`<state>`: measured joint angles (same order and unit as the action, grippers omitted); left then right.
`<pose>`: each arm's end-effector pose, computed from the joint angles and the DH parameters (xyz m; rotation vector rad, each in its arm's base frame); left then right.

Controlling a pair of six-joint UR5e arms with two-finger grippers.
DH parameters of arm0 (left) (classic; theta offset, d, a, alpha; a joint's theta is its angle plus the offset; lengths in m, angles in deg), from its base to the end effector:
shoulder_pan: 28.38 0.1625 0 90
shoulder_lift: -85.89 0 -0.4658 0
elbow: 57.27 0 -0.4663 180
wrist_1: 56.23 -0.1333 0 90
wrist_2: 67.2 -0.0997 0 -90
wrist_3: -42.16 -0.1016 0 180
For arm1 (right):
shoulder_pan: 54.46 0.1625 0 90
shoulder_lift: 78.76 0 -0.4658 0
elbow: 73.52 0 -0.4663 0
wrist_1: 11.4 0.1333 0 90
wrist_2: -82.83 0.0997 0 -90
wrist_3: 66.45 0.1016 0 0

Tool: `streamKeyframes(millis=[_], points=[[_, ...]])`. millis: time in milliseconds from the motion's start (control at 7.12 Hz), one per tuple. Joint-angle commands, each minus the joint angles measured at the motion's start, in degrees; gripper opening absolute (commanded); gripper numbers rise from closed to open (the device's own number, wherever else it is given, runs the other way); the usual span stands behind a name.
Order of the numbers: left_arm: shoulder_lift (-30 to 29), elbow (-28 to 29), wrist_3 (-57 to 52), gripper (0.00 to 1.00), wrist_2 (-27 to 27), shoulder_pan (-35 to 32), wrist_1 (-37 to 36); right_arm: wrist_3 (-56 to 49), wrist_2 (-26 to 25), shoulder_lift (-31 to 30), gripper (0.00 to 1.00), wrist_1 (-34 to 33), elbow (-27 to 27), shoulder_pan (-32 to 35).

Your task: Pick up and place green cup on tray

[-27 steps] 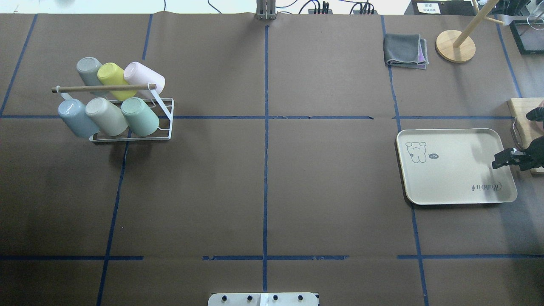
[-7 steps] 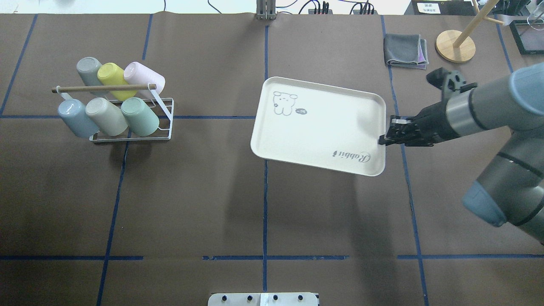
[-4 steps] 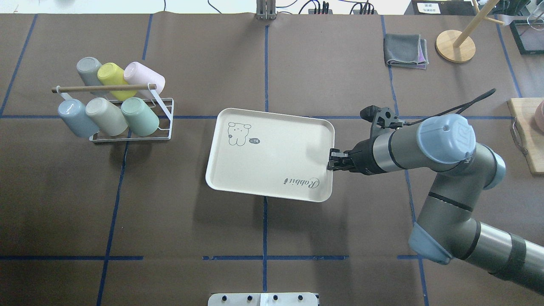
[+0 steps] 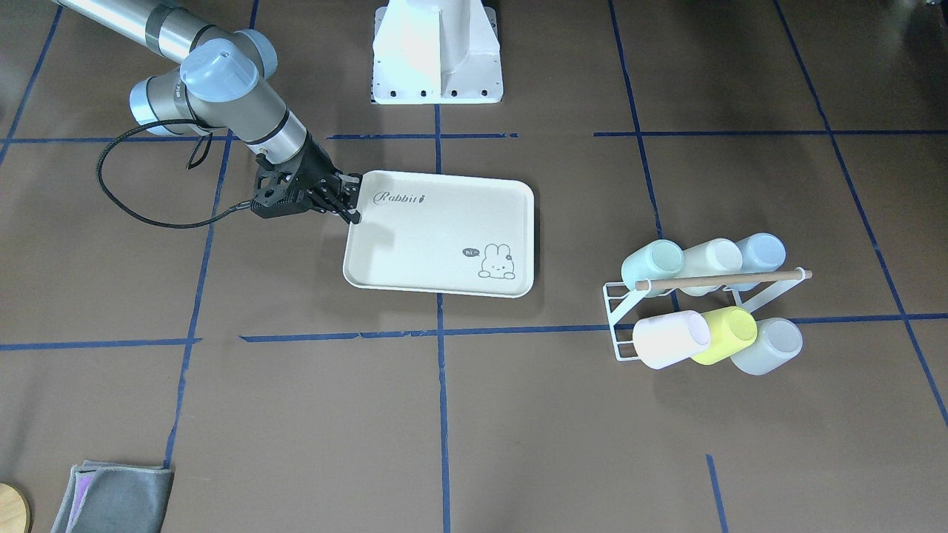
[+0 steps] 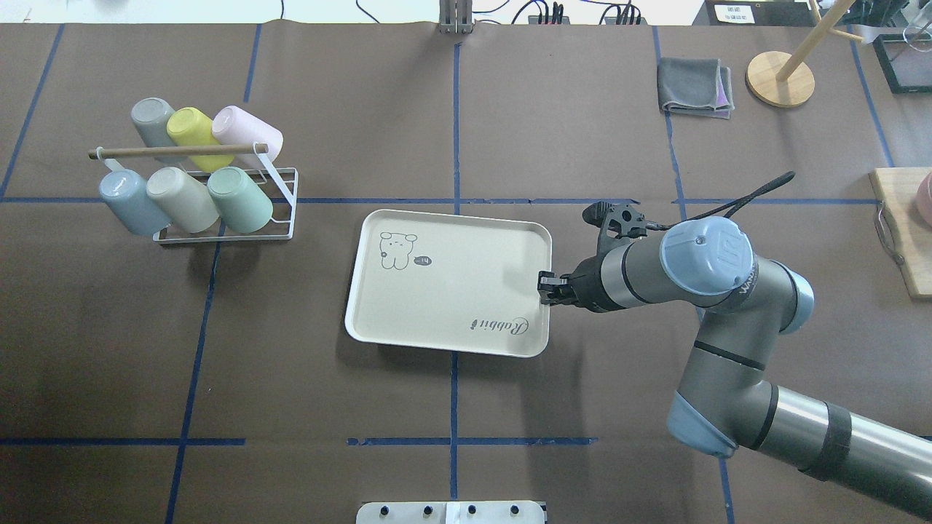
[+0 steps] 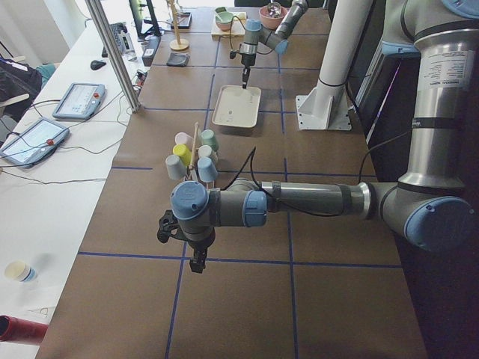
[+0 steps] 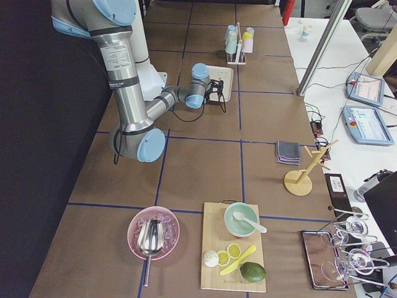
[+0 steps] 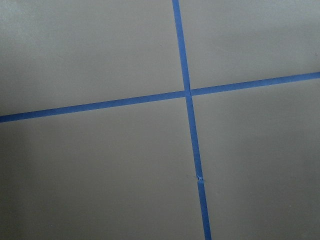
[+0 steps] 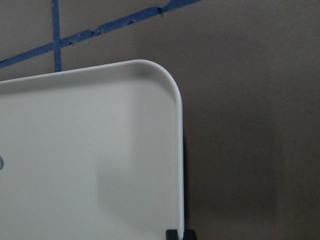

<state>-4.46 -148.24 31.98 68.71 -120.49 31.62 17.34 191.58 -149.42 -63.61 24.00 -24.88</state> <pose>-0.0812 -0.5651 0.6897 0.0722 0.7987 0.1274 -0.5590 -0.4330 0.3424 0.0659 -1.1532 0.1770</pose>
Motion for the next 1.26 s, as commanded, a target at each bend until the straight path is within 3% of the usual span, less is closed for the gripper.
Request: streamKeyframes(millis=[0, 140, 281, 562, 702, 983, 1124], points=[[-0.09, -0.09, -0.02, 1.00, 0.05, 0.00, -0.04, -0.30, 0.58, 0.35, 0.43, 0.01, -0.41, 0.04], [-0.18, -0.09, -0.02, 1.00, 0.05, 0.09, 0.05, -0.38, 0.58, 0.43, 0.99, 0.01, -0.23, 0.31], [-0.18, -0.09, -0.02, 1.00, 0.05, 0.09, 0.05, -0.39, 1.11, 0.43, 1.00, 0.01, -0.23, 1.18], [-0.96, -1.75, 0.24, 1.00, 0.66, 0.09, 1.18, -0.47, 7.93, 0.26, 1.00, -0.08, 0.21, 6.78], [-1.23, -6.89, 0.24, 1.00, 0.49, 0.26, 0.93, -0.56, 11.62, 0.17, 1.00, -2.34, 0.73, 11.08], [-2.19, -16.57, 0.24, 1.00, -0.03, 2.44, 0.14, -4.30, 14.99, 0.09, 1.00, -12.68, 4.58, 16.98], [-2.72, -18.78, 0.24, 1.00, -0.30, 5.16, 0.14, -10.60, 14.82, 0.26, 1.00, -22.40, 7.13, 18.83]])
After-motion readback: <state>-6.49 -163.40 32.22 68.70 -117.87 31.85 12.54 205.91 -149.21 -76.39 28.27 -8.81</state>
